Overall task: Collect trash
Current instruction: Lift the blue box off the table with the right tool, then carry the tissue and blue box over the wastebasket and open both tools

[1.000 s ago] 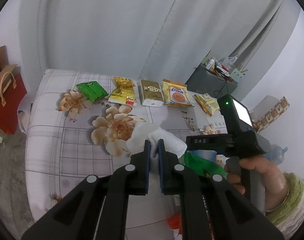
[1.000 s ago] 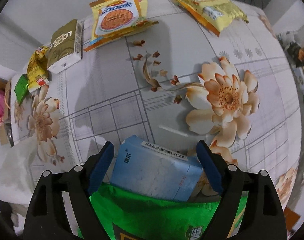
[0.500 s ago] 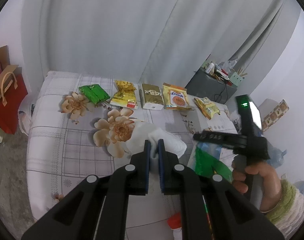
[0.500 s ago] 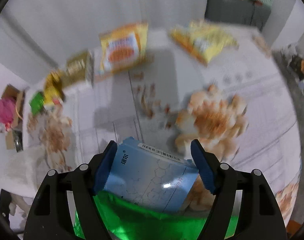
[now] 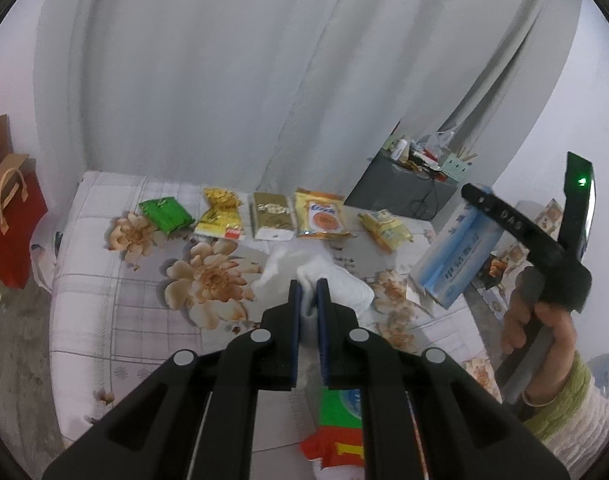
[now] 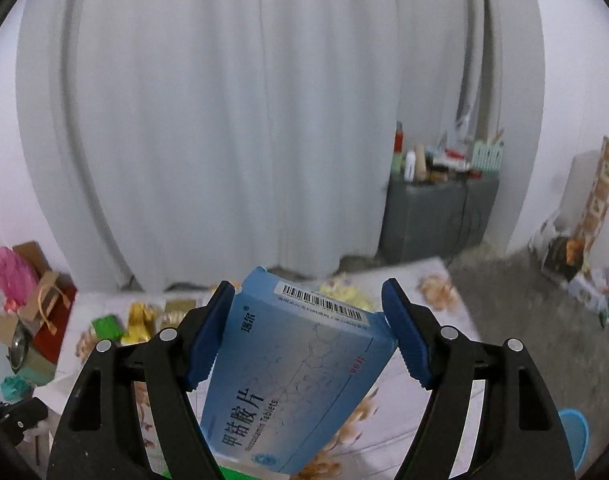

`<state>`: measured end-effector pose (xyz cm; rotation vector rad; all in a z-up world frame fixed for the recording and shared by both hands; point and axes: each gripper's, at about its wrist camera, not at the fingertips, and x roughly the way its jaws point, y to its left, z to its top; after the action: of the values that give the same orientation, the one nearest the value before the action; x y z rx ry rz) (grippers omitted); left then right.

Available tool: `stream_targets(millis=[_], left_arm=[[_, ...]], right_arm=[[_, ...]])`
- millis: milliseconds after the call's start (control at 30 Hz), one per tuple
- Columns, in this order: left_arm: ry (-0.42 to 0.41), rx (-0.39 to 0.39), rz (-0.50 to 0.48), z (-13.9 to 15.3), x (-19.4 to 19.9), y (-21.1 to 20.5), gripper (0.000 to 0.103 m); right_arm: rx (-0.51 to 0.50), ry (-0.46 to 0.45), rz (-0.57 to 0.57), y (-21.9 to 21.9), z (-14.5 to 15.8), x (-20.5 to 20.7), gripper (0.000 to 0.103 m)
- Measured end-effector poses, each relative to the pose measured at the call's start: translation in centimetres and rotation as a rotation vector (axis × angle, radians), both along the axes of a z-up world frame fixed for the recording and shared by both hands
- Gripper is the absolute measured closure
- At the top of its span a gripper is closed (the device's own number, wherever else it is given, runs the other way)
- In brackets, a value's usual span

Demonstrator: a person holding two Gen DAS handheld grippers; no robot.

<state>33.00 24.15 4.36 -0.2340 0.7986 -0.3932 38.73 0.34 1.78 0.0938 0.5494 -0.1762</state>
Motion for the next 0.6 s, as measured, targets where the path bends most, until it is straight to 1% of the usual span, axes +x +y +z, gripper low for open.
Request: stream_targets(millis=[133, 367, 533, 600], left_arm=[[-0.023, -0.004, -0.026, 1.1, -1.0, -1.4, 0.096], [-0.059, 0.011, -0.077, 3.1, -2.8, -4.3, 0.096], [-0.068, 0.026, -0.13, 4.1, -4.6, -7.4, 0.096], [-0.069, 0.033, -0.165, 4.5, -5.6, -9.3, 0.096]], right_arm=[[0.005, -0.045, 0.0, -1.7, 1.3, -1.6, 0.033], [0.04, -0.083, -0.002, -4.9, 2.9, -5.1, 0.033], [0.069, -0.112, -0.034, -8.5, 4.3, -9.2, 0.033], [0.073, -0.124, -0.047, -10.0, 4.9, -10.9, 0.033]])
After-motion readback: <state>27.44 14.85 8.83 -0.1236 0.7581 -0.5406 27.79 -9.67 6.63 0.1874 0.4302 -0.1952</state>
